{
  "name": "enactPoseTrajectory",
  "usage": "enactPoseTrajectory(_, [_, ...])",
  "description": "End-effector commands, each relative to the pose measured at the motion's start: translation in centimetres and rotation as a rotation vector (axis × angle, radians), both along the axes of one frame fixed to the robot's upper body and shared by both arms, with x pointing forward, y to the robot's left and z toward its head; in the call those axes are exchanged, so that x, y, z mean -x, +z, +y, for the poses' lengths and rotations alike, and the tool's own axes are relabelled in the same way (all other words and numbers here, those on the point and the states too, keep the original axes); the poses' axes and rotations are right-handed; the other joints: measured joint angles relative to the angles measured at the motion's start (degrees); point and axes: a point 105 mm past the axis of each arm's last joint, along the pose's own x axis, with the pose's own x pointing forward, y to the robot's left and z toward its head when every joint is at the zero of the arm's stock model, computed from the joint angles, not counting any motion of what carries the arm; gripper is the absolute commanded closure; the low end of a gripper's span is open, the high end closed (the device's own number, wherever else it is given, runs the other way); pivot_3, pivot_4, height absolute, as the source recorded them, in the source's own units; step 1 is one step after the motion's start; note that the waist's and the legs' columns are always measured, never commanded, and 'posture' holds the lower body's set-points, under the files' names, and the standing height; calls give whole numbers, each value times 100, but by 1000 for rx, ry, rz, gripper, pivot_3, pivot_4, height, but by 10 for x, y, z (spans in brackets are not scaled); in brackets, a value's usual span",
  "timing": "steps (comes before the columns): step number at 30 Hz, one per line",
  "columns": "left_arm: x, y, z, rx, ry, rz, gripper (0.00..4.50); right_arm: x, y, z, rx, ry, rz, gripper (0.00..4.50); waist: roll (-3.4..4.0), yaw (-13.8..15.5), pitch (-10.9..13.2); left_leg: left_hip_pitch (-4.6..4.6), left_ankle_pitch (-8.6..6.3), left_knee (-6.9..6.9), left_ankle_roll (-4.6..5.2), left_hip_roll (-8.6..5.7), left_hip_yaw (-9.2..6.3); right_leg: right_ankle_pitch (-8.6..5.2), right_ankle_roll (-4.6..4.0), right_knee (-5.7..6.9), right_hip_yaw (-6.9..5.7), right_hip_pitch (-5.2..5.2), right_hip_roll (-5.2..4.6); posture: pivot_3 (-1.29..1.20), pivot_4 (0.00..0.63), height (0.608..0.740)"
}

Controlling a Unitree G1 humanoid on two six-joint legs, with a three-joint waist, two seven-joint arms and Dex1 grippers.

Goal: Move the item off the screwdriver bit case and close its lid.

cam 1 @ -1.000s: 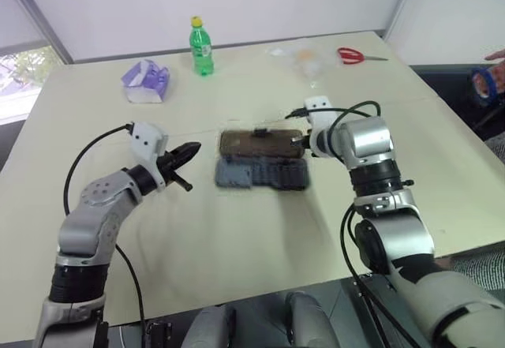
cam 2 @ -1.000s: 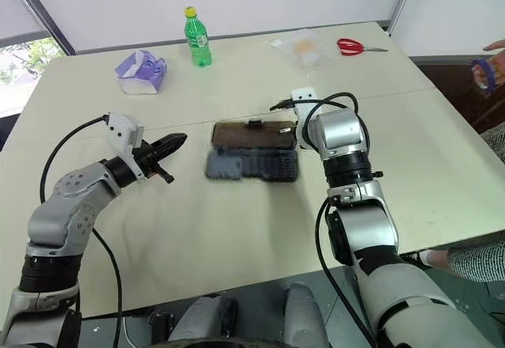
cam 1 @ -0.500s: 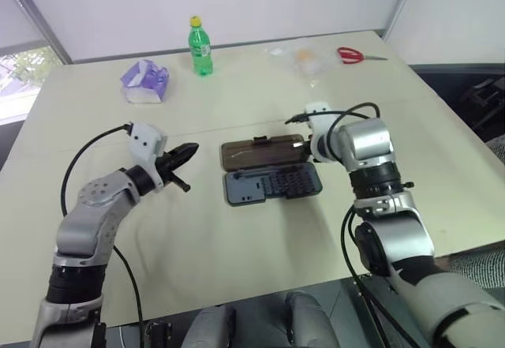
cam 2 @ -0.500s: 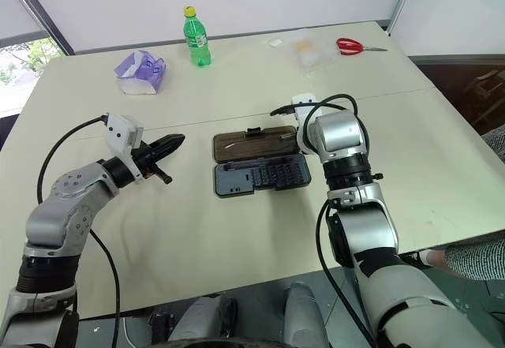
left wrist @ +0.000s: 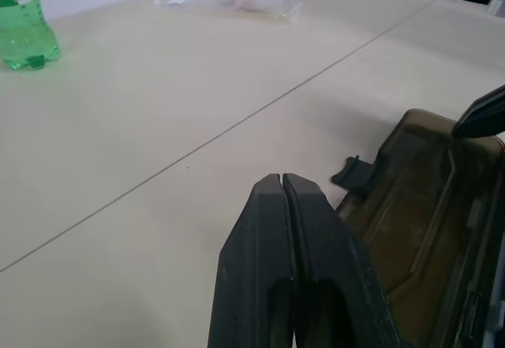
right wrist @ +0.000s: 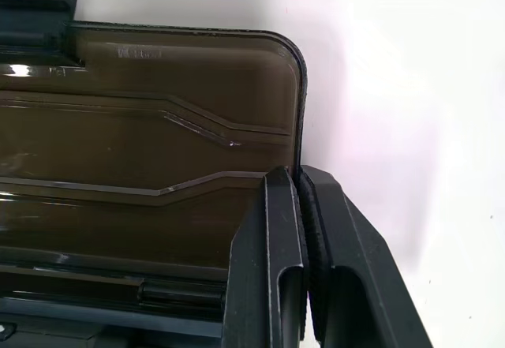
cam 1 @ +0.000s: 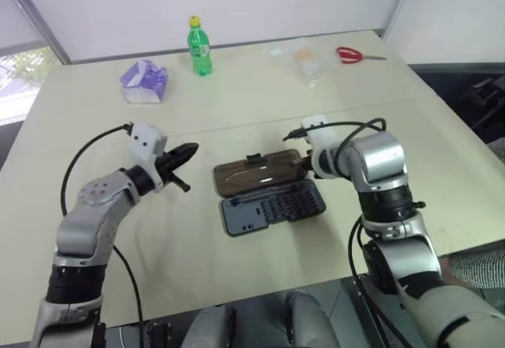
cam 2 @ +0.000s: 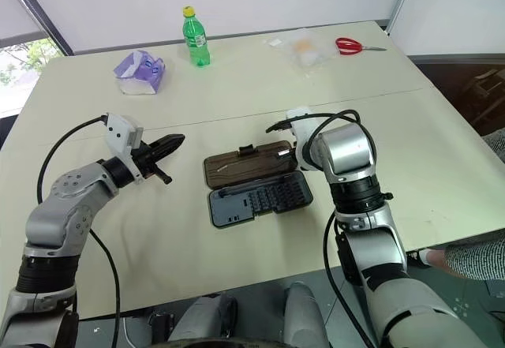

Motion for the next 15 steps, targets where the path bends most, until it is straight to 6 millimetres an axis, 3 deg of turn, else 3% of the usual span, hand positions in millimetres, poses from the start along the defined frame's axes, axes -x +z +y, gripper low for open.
enactPoseTrajectory(1, [1, 9, 1, -13, -5, -44, 4500, 0, 11, -4, -2, -8, -35, 4426, 0, 6, 0, 0, 0, 0, 0, 0, 0, 0, 0, 0, 0, 0, 0, 0, 150, 740])
enactPoseTrajectory(15, [0, 8, 2, -21, -2, -49, 4500, 8, 7, -18, -6, -20, -46, 4426, 0, 17, 0, 0, 0, 1, 0, -1, 1, 0, 0, -1, 0, 1, -2, 0, 150, 740])
